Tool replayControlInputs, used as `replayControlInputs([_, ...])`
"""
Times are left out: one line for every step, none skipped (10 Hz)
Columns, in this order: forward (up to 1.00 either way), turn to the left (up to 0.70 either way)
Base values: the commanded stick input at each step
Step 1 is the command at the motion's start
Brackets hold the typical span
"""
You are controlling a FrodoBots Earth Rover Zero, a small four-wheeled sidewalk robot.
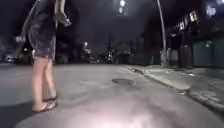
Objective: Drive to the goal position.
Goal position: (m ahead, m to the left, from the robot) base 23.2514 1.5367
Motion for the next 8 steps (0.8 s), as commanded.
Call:
replayControlInputs([1.00,0.00])
replayControlInputs([1.00,0.00])
replayControlInputs([1.00,0.00])
replayControlInputs([1.00,-0.24])
replayControlInputs([1.00,-0.39])
replayControlInputs([1.00,-0.40])
replayControlInputs([1.00,-0.07])
replayControlInputs([1.00,0.00])
